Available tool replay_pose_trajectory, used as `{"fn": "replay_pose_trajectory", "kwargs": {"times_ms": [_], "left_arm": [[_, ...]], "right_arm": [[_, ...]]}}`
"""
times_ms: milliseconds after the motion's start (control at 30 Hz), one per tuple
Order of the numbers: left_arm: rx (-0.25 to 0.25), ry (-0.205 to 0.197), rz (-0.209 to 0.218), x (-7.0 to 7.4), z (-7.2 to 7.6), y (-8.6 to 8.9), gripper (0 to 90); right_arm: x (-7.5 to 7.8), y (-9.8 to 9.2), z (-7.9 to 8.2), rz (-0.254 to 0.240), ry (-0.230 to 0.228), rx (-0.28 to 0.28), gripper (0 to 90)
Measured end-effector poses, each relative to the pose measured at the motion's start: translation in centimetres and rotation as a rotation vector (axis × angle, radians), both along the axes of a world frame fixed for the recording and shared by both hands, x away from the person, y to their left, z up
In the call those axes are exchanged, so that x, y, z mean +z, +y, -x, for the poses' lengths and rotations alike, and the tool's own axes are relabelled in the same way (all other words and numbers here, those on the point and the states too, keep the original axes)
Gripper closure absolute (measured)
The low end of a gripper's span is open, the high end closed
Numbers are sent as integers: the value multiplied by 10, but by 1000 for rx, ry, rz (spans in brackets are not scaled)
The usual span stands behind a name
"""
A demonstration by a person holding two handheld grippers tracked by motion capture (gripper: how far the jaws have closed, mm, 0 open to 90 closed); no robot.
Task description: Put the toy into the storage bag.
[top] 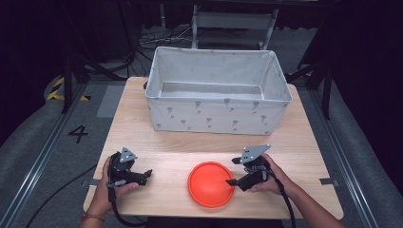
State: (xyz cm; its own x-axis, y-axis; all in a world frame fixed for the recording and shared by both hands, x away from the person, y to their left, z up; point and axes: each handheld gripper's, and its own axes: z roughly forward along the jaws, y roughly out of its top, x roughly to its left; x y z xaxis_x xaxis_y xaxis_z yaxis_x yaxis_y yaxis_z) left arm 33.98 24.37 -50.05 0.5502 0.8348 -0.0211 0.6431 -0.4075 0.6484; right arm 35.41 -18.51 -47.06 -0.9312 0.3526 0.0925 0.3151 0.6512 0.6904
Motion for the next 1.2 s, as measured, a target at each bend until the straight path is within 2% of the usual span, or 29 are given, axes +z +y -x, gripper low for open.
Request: {"fn": "replay_pose_trajectory", "kwargs": {"times_ms": [100,200,300,500,633,767,1033,1067,1100,1133,1200], "left_arm": [[0,0,0,0,0,0,2],[0,0,0,0,0,0,2],[1,-2,1,0,0,0,2],[0,-2,1,0,0,0,2],[-1,-1,1,0,0,0,2],[0,-1,1,0,0,0,2],[-1,1,2,0,0,0,2],[-2,1,2,0,0,0,2],[-2,-1,1,0,0,0,2],[-2,-3,1,0,0,0,2],[-2,-3,1,0,0,0,2]], "right_arm": [[-4,8,-1,7,15,13,180],[-14,22,-4,45,22,17,170],[-20,26,-5,59,36,17,161],[-23,29,-3,53,21,18,144],[-24,34,4,60,-9,40,127],[-24,35,5,58,-8,44,137],[-21,33,2,40,2,6,336],[-20,33,2,37,4,1,370],[-18,32,2,40,-8,-8,458],[-16,30,0,33,-3,-15,489],[-17,26,-4,19,39,-19,530]]}}
